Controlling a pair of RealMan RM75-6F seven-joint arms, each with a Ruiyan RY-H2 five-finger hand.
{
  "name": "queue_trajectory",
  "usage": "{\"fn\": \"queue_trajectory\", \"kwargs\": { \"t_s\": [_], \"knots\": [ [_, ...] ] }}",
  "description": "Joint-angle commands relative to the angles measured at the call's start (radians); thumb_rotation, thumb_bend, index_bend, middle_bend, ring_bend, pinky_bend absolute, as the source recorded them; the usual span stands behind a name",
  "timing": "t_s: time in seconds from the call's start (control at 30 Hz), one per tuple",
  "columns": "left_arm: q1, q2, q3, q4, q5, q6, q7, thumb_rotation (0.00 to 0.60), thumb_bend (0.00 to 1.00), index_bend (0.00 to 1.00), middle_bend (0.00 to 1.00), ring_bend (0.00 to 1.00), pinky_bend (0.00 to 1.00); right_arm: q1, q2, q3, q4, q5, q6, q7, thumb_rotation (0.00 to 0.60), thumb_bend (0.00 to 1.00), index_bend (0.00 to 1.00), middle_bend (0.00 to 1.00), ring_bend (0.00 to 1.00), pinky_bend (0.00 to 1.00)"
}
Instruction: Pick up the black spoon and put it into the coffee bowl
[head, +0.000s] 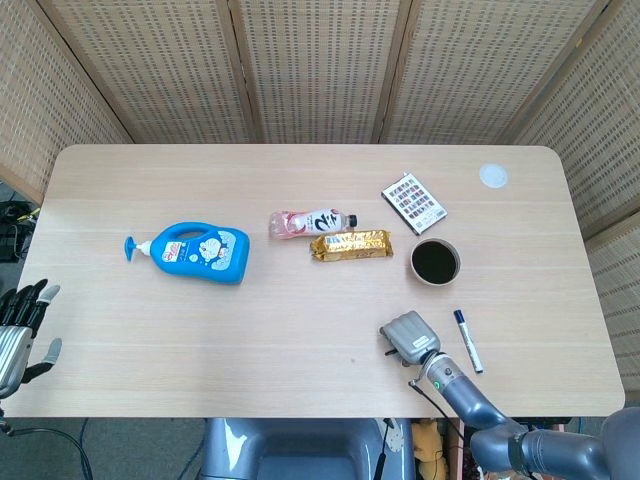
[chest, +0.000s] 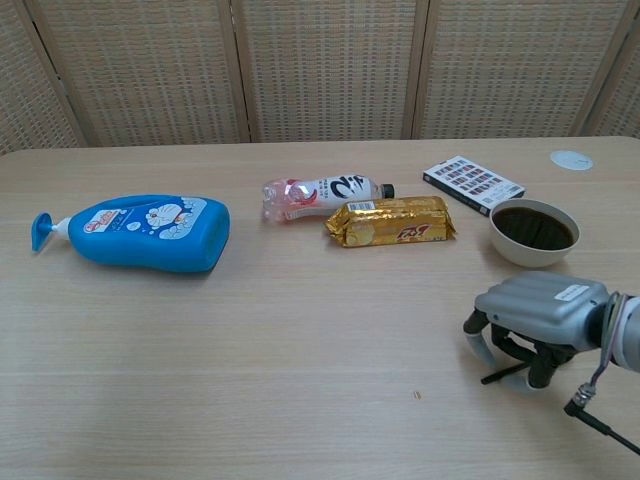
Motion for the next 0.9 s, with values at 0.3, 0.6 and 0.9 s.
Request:
{"fn": "queue_trajectory", "kwargs": {
  "t_s": [0.3, 0.6, 0.9],
  "knots": [
    [0.001, -0.003, 0.000, 0.009, -0.002, -0.001, -0.007, 0.600, 0.47, 0.00, 0.00, 0.00, 0.00, 0.005, -0.008, -0.005, 0.004, 0.017, 0.000, -0.009, 0.600, 0.48, 0.58, 0.89, 0.88, 1.00],
    [0.002, -0.005, 0.001, 0.014, -0.004, -0.003, -0.010, 0.600, 0.47, 0.00, 0.00, 0.00, 0.00, 0.007, -0.016, -0.012, 0.011, 0.026, -0.002, -0.012, 0.600, 0.48, 0.59, 0.89, 0.88, 1.00],
    [0.005, -0.005, -0.001, 0.018, -0.003, 0.002, -0.014, 0.600, 0.47, 0.00, 0.00, 0.00, 0.00, 0.005, -0.020, -0.020, 0.009, 0.029, 0.001, -0.009, 0.600, 0.49, 0.60, 0.89, 0.88, 1.00]
  ]
}}
